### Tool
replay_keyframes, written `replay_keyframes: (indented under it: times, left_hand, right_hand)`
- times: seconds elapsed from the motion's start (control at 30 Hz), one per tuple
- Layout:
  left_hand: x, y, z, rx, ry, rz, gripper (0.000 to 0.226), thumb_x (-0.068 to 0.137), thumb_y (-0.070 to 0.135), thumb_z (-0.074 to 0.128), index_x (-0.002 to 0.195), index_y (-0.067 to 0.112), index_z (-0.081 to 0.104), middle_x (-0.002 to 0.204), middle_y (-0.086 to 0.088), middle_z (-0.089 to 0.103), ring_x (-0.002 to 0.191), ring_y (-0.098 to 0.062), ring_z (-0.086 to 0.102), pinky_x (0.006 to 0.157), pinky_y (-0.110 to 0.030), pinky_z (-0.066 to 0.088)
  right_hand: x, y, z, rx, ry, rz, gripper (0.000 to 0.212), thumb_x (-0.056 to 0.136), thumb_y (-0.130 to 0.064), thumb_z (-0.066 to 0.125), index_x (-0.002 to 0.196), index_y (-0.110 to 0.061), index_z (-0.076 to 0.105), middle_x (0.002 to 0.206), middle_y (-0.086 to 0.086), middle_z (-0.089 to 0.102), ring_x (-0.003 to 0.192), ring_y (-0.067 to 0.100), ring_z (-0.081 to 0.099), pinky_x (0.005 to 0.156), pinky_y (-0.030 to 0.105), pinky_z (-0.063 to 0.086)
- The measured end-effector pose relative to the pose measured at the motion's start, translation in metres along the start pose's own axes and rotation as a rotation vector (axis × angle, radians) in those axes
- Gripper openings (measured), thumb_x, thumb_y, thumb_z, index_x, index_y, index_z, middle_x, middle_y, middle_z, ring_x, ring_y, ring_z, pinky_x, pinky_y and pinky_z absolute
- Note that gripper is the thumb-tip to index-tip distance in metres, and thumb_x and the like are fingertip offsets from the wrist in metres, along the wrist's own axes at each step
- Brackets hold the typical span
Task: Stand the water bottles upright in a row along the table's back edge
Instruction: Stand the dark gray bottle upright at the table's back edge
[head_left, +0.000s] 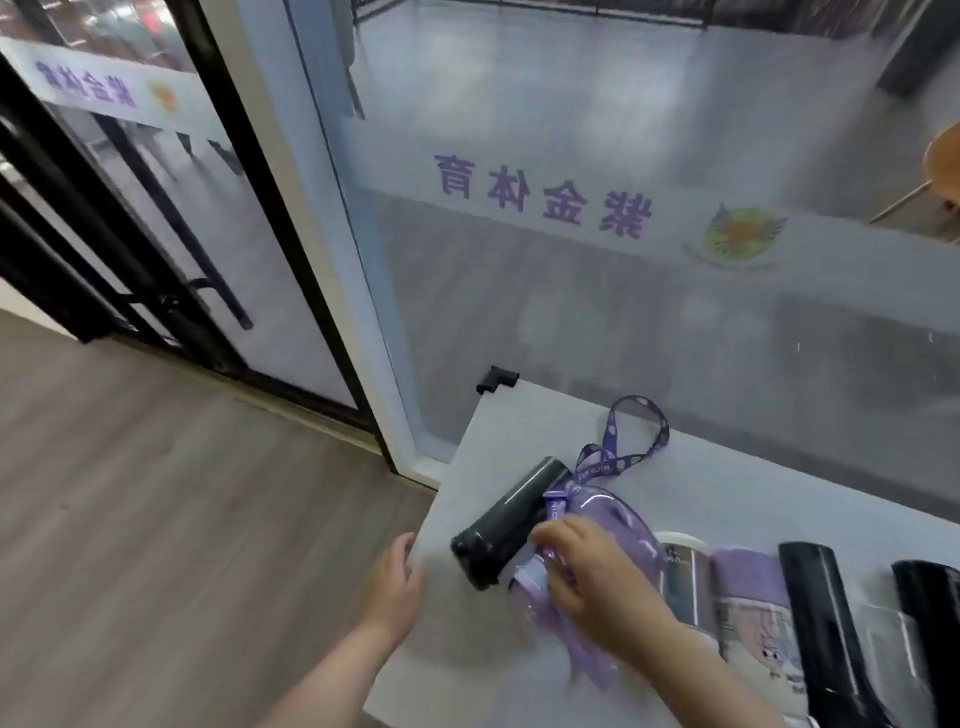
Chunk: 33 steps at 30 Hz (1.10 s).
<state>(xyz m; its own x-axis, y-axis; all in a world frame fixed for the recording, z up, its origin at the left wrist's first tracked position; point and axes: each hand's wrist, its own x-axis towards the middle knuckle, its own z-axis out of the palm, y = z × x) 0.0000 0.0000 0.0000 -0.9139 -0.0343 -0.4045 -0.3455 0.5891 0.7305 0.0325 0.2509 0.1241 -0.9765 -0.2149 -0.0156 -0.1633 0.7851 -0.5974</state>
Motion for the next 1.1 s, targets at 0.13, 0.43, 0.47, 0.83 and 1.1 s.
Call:
replay_keyframes:
  times: [0.13,0.43,0.47,0.83,1.1]
  left_hand:
    - [0.032,0.03,0.004,-0.137,0.0,-0.128,0.019,0.098,0.03,0.042,0.107,0.021,0.056,0.1,0.001,0.062,0.093,-0.018,0.057,0.077,-0.033,0.043]
    - [0.048,0.028,0.015,0.126,0.057,-0.222,0.039,0.096,0.039,0.026,0.073,0.016,0.047,0.071,-0.003,0.058,0.067,-0.021,0.052,0.059,-0.032,0.037]
    - [0.049,0.028,0.015,0.156,0.057,-0.219,0.039,0.096,0.04,0.025,0.074,0.017,0.048,0.071,-0.003,0.058,0.069,-0.022,0.053,0.06,-0.033,0.04]
    - [0.057,0.026,0.017,0.279,-0.009,-0.242,0.027,0.097,0.039,0.028,0.083,0.024,0.045,0.085,-0.008,0.059,0.076,-0.029,0.048,0.064,-0.034,0.036]
    - [0.06,0.02,0.022,0.338,0.023,-0.248,0.033,0.097,0.039,0.03,0.071,0.022,0.038,0.07,-0.003,0.051,0.07,-0.03,0.047,0.059,-0.034,0.033]
  right_hand:
    - [0.061,-0.011,0.016,-0.275,-0.243,-0.023,0.049,0.087,-0.014,0.05,0.136,-0.021,0.046,0.133,0.0,0.049,0.123,0.025,0.042,0.103,0.032,0.032]
    - [0.103,0.0,0.055,-0.719,-0.556,-0.045,0.075,0.074,-0.019,0.068,0.14,-0.018,0.033,0.137,0.011,0.038,0.128,0.033,0.032,0.11,0.045,0.021]
    - [0.104,0.001,0.057,-0.73,-0.559,-0.057,0.075,0.074,-0.02,0.069,0.14,-0.018,0.033,0.137,0.011,0.039,0.128,0.033,0.032,0.11,0.045,0.021]
    - [0.122,0.019,0.034,-0.325,-0.196,0.031,0.065,0.077,-0.038,0.072,0.136,-0.026,0.046,0.131,-0.003,0.055,0.118,0.025,0.05,0.095,0.04,0.041]
    - [0.145,0.032,0.01,0.407,0.126,0.333,0.06,0.08,-0.031,0.077,0.127,-0.034,0.041,0.118,-0.019,0.054,0.106,0.002,0.058,0.092,0.027,0.05]
